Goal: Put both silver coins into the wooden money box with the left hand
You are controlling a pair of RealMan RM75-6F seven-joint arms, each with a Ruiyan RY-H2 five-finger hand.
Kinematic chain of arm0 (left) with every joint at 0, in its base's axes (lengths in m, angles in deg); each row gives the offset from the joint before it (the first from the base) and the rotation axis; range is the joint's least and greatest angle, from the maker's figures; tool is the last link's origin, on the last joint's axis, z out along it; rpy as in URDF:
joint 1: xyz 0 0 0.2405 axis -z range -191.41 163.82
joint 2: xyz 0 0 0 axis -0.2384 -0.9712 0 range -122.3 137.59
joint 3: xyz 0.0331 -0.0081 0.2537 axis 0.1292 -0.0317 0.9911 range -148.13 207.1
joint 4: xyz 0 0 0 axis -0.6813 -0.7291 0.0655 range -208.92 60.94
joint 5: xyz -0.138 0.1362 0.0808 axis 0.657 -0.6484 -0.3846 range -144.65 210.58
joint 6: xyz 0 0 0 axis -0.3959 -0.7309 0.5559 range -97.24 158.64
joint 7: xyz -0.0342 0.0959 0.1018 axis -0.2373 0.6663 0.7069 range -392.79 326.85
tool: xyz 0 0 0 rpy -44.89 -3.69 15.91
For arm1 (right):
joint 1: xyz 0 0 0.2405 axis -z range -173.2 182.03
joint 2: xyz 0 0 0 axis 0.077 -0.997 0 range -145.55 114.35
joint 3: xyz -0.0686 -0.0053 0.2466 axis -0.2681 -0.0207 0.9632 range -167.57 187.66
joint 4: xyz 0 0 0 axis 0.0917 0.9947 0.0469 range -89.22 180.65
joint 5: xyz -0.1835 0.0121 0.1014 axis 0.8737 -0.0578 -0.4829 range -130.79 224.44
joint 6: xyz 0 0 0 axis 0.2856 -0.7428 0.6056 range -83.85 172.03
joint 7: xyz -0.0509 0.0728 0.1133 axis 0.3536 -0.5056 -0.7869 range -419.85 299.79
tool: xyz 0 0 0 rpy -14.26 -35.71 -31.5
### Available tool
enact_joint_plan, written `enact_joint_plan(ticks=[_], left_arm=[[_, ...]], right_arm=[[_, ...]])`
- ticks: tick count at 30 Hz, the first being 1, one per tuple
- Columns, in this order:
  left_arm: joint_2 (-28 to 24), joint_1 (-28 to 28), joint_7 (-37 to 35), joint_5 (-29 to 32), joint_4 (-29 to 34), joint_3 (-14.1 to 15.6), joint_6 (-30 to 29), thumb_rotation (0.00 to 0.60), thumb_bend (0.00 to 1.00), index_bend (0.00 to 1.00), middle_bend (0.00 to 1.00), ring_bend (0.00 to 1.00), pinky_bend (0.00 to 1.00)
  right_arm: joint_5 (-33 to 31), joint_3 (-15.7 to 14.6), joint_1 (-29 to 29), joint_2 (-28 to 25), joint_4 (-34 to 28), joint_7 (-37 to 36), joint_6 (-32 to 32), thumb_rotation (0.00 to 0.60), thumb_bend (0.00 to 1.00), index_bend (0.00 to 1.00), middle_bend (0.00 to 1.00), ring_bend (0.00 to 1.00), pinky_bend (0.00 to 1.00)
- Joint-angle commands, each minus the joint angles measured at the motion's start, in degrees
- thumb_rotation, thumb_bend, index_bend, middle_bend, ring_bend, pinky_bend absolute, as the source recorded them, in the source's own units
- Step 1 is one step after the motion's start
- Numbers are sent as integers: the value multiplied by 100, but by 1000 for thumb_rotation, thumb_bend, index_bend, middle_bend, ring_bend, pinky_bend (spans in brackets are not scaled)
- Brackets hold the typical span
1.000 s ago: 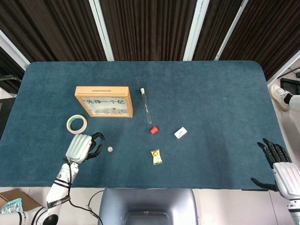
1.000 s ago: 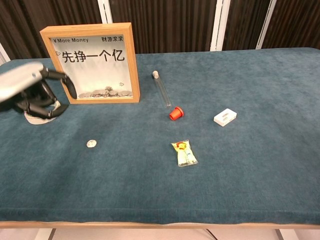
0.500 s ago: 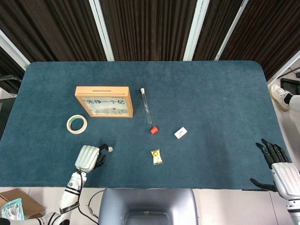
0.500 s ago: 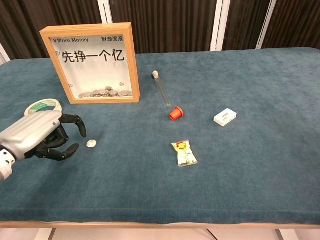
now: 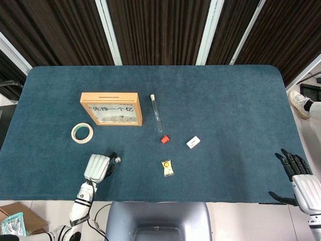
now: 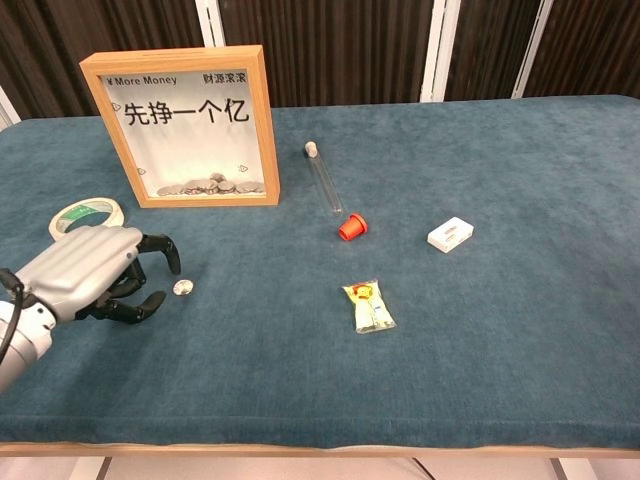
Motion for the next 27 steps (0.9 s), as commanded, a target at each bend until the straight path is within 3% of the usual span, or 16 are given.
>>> enact_joint_plan(ticks=[1,27], left_arm=[[99,-19,188,60,-96,-90,71,600,405,419,1000,1000,1000],[154,-93,548,58,-65,-262,368,600,403,408,1000,1000,1000]], right_arm=[[-4,1,4,-7,-2,-8,-8,600,96,0,0,0,0],[23,20,52,-1,52,-141,-140,600,96,0,0,0,0]])
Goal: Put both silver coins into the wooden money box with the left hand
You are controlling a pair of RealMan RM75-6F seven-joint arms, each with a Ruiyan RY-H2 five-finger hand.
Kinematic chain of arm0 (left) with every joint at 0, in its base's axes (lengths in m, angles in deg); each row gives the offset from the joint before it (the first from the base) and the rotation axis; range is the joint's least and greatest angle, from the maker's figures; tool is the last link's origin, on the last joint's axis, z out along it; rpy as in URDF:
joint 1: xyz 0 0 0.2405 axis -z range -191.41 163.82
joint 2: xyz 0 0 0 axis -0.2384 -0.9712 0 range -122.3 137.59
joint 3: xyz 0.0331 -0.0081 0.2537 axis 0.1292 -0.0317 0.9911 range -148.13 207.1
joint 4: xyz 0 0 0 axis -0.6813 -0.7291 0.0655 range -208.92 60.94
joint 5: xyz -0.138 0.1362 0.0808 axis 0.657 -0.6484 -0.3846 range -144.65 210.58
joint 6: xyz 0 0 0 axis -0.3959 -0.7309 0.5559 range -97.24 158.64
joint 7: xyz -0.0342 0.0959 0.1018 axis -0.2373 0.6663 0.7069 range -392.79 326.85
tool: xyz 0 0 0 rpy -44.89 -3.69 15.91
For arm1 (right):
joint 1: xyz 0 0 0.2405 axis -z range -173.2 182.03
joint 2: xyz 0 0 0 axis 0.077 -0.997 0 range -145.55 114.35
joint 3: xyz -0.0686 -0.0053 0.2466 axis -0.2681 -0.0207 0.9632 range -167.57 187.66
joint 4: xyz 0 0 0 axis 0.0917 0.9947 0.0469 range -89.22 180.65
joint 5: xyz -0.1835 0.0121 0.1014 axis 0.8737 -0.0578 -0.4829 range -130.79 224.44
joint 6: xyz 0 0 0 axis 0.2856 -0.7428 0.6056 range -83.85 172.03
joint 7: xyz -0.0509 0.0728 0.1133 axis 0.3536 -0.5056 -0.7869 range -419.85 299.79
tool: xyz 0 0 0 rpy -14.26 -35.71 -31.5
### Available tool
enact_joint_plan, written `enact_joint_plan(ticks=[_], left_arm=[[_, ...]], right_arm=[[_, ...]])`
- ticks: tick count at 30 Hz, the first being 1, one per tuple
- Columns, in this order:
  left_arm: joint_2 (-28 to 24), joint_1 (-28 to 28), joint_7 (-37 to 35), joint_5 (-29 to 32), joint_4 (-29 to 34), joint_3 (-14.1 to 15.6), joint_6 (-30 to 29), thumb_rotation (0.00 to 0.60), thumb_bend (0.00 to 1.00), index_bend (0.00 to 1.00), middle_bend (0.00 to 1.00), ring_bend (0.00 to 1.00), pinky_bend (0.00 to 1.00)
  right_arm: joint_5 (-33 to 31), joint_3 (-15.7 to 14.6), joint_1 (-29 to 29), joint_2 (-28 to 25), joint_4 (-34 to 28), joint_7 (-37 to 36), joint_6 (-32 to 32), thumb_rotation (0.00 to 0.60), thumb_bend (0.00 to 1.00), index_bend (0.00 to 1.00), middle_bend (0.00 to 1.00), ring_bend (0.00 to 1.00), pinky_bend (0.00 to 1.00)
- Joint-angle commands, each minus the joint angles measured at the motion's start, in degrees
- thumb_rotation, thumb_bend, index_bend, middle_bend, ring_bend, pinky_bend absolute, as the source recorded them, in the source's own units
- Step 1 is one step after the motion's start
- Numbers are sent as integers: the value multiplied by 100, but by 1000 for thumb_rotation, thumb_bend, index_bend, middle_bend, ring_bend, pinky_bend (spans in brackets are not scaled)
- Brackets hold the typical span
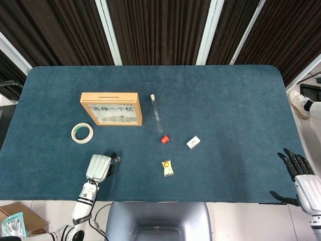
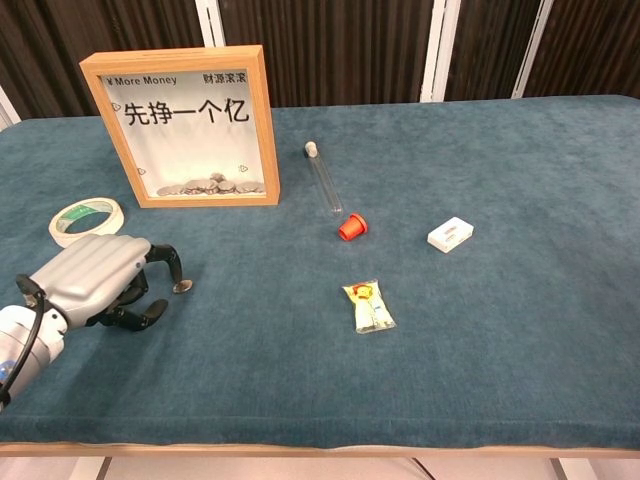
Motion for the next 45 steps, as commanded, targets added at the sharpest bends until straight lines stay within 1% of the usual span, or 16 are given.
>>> enact_joint_plan(ticks=[1,25,30,38,45], left_arm=[[9,-2,11,-22,0,-2,8,600,404,408,1000,1000,1000],[131,56,29,-44,-105,-117,204,600,399,428,1000,1000,1000],[153,66,7,-52,-159,-139,216,600,398,451,1000,1000,1000],[266,85,-151,-118,-359,-178,164,600,396,542,1000,1000,1000],[310,103,-261,-191,-456,-178,143,600,393,564,1000,1000,1000]], right_arm=[[0,0,7,-5,2,-13,-11,600,96,0,0,0,0],[19,-2,51,-41,66,-148,-88,600,96,0,0,0,0],[13,-2,61,-46,73,-158,-101,600,96,0,0,0,0],[13,-2,74,-54,89,-189,-116,600,96,0,0,0,0],[0,-2,91,-71,112,-222,-130,600,96,0,0,0,0]])
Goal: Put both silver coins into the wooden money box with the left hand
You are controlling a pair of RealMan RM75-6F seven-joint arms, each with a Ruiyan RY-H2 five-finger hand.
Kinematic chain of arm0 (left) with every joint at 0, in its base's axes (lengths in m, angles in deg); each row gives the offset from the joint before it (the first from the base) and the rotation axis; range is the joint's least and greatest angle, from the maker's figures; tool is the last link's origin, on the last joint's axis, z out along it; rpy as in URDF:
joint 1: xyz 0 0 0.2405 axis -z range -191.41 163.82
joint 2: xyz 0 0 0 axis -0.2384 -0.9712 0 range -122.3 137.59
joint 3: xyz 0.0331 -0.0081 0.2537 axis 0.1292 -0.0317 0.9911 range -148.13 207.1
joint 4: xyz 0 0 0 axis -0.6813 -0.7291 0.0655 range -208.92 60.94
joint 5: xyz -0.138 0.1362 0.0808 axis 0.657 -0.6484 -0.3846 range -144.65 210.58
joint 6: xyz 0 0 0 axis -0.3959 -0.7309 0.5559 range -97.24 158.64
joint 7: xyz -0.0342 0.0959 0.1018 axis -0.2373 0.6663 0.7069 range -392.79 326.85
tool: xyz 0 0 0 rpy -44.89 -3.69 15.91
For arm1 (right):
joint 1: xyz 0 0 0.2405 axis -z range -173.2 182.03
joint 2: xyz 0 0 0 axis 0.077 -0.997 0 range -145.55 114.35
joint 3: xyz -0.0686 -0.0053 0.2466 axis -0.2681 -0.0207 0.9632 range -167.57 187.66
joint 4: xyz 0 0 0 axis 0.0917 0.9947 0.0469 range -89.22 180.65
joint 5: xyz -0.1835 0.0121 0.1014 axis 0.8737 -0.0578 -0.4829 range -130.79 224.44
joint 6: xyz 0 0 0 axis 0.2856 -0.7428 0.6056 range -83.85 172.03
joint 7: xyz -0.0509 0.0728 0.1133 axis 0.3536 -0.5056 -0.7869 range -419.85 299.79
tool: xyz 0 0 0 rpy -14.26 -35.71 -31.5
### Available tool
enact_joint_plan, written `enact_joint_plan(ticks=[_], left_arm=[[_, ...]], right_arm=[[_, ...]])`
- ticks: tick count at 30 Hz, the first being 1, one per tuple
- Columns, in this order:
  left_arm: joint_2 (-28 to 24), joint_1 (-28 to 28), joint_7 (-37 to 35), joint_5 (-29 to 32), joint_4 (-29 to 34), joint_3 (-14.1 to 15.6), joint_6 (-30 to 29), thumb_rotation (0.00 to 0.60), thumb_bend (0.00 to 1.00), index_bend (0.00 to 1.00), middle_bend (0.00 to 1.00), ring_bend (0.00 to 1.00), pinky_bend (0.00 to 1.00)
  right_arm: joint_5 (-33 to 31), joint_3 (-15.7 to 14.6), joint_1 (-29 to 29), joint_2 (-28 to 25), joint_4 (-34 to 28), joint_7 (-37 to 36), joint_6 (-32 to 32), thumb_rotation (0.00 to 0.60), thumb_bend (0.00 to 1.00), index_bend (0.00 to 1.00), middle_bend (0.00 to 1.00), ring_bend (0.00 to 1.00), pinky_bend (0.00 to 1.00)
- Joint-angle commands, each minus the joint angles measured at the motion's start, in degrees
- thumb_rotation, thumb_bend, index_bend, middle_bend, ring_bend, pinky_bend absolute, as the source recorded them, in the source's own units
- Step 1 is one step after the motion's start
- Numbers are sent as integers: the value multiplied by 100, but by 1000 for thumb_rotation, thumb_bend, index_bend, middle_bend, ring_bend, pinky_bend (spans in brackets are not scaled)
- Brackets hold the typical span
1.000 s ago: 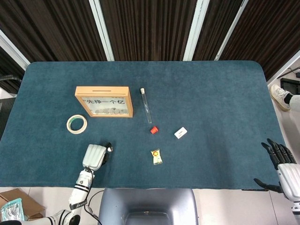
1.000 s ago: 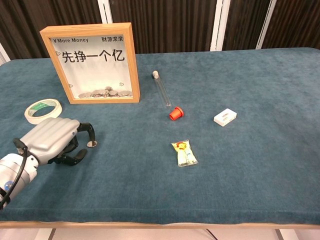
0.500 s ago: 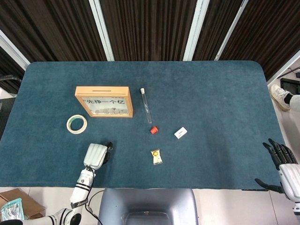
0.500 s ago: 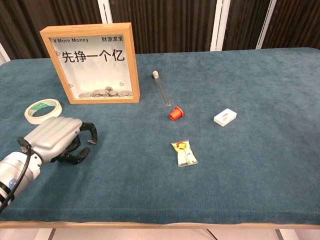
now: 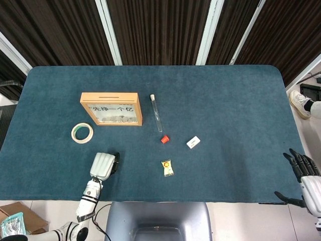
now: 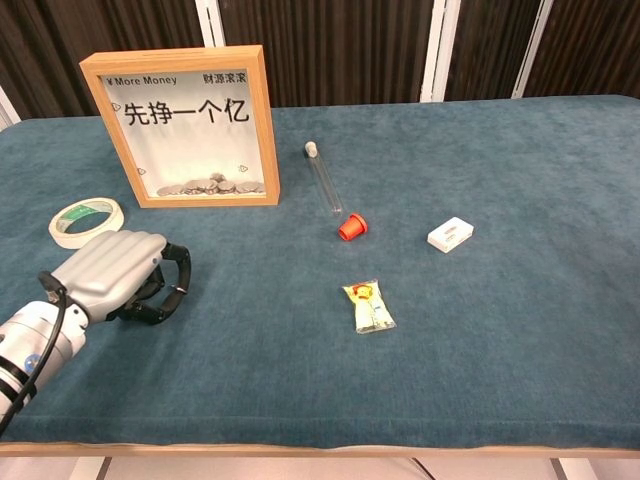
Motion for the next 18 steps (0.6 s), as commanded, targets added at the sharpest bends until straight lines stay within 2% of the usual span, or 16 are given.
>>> enact_joint_plan(ticks=[1,18], left_arm=[[9,3,-30,-28,-18,6,-13,600,392,564,1000,1000,1000],[-70,1,-33,-114,75,-17,-98,600,389,558,1000,1000,1000]], right_arm=[[-3,2,3,-4,3,-10,-3,600,96,0,0,0,0],[-23,3,-4,3,-22,65,41,600,96,0,0,0,0]])
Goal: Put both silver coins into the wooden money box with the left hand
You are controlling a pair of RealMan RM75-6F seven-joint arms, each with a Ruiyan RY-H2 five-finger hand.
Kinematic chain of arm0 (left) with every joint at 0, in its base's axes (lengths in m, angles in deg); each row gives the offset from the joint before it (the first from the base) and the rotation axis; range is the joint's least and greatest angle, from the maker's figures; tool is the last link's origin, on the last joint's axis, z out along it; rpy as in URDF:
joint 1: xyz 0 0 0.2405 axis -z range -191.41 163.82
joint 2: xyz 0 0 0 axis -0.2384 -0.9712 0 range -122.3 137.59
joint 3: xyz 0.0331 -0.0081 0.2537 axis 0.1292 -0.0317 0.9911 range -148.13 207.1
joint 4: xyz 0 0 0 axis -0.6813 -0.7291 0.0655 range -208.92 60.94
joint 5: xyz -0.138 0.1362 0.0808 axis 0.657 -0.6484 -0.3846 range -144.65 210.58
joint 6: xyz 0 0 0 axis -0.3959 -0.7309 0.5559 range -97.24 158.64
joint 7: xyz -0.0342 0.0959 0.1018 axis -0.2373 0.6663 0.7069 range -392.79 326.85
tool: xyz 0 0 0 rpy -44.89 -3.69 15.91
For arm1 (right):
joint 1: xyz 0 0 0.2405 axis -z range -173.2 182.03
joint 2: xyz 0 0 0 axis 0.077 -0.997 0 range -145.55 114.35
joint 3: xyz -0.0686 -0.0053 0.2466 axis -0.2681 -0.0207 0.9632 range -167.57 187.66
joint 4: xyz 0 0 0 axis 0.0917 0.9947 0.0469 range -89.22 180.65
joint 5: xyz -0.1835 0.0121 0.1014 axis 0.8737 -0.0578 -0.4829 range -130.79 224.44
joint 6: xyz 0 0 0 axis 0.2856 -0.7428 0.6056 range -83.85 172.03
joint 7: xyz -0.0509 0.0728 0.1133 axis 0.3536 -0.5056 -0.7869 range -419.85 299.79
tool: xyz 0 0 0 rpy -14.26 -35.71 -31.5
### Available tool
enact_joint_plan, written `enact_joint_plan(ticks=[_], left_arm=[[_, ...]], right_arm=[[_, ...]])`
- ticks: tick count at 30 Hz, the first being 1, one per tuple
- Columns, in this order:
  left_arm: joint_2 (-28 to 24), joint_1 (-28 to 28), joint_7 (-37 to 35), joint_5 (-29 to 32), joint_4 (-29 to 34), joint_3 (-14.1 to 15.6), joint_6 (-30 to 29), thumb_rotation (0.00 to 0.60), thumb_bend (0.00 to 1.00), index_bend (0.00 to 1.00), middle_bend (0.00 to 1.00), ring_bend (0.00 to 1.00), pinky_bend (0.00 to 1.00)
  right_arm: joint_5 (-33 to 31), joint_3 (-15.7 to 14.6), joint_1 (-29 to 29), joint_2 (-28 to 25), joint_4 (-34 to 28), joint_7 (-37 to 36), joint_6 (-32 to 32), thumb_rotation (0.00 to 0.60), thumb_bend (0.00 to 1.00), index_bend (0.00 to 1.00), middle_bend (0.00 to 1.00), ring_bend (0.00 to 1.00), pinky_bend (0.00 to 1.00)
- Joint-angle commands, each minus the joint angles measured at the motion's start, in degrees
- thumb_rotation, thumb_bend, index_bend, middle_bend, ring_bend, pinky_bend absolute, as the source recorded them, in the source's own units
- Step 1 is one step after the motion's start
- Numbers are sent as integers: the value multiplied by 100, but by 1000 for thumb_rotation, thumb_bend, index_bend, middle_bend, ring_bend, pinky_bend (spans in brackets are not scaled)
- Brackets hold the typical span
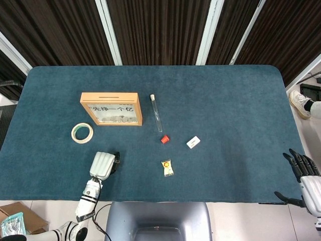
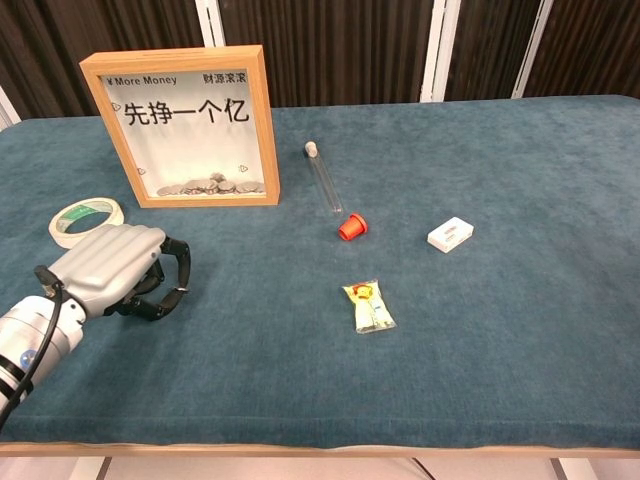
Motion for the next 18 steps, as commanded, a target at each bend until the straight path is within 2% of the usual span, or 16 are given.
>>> enact_joint_plan(ticks=[1,7,18], left_arm=[[-6,0,-4,-1,9,-4,-3,600,389,558,1000,1000,1000],[13,17,11,-12,-46,-4,18,600,398,598,1000,1000,1000],[29,14,-160,-148,-38,-86,-250,600,504,690,1000,1000,1000]], right_arm=[[-2,1,1,0,0,3,0,600,96,0,0,0,0],[-6,5,3,1,-2,5,-3,600,96,0,0,0,0],[-15,4,7,-6,-6,9,6,600,96,0,0,0,0]])
